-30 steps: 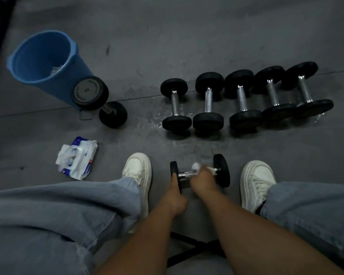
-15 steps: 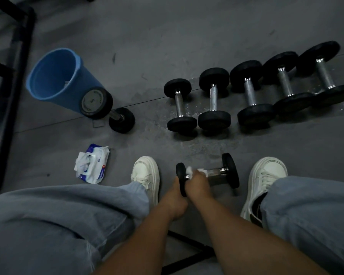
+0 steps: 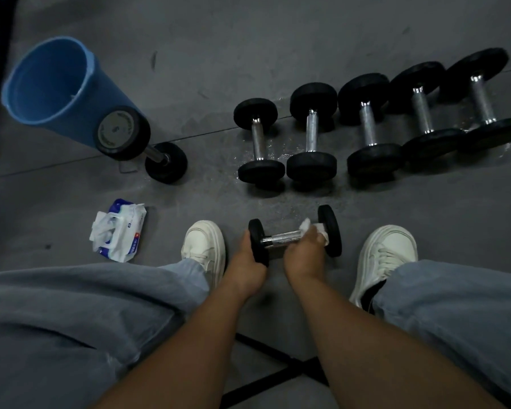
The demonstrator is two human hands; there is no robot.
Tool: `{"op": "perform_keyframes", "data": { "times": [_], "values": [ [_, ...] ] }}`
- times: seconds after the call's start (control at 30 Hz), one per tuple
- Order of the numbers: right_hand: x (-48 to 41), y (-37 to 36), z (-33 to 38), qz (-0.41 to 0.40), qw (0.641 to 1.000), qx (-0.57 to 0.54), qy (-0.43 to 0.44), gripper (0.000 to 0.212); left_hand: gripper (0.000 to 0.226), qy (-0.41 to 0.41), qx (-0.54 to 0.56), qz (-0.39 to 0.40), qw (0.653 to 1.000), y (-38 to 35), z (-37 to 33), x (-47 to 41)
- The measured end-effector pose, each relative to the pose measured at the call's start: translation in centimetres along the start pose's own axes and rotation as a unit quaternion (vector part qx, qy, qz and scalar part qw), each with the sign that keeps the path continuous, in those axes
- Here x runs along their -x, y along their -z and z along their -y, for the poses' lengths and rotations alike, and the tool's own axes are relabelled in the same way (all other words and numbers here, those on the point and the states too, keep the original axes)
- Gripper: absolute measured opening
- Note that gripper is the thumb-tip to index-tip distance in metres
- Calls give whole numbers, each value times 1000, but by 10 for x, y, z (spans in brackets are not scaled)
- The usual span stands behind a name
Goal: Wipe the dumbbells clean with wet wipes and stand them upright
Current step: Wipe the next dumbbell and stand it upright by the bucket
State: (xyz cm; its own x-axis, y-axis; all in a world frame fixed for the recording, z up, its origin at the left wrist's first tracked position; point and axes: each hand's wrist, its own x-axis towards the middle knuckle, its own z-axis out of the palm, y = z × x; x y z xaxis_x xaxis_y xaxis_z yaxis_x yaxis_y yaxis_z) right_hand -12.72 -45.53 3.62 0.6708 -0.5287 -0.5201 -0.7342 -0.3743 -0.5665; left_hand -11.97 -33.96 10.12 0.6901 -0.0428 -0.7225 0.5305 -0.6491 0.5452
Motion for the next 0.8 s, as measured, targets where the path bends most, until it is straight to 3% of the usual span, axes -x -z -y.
{"op": "perform_keyframes", "data": {
  "times": [0.07,0.17,0.2,0.3,0.4,0.47,0.5,0.6,0.63,0.73,0.8],
  "values": [
    [-4,2,1,22,999,28,1,47,76,10,8,1,1000,3,0,-4],
    [1,-8,9,108,988,30,110,36,76,17,13,4,1000,3,2,-9],
    [2,-11,8,100,986,25,129,34,78,19,10,5,1000,4,0,-8],
    [0,-9,6,37,998,10,46,44,87,25,-7,18,1000,4,-7,-6],
    [6,-12,10,141,980,51,133,42,85,35,-1,22,999,8,-15,-6],
    [2,-11,15,79,986,27,144,33,86,40,3,24,999,11,-17,-7],
    [0,-10,18,64,992,8,107,28,86,42,3,23,999,11,-16,-7],
    [5,-12,15,182,977,-19,111,25,82,45,4,20,999,10,-16,-5],
    [7,-13,14,175,979,-39,98,24,81,42,9,18,999,9,-16,-4],
    [0,-14,12,89,990,-106,-36,25,82,50,17,19,998,10,-15,-4],
    [-6,-18,3,166,969,-83,-163,28,82,54,19,21,998,10,-15,-4]
  ]
}}
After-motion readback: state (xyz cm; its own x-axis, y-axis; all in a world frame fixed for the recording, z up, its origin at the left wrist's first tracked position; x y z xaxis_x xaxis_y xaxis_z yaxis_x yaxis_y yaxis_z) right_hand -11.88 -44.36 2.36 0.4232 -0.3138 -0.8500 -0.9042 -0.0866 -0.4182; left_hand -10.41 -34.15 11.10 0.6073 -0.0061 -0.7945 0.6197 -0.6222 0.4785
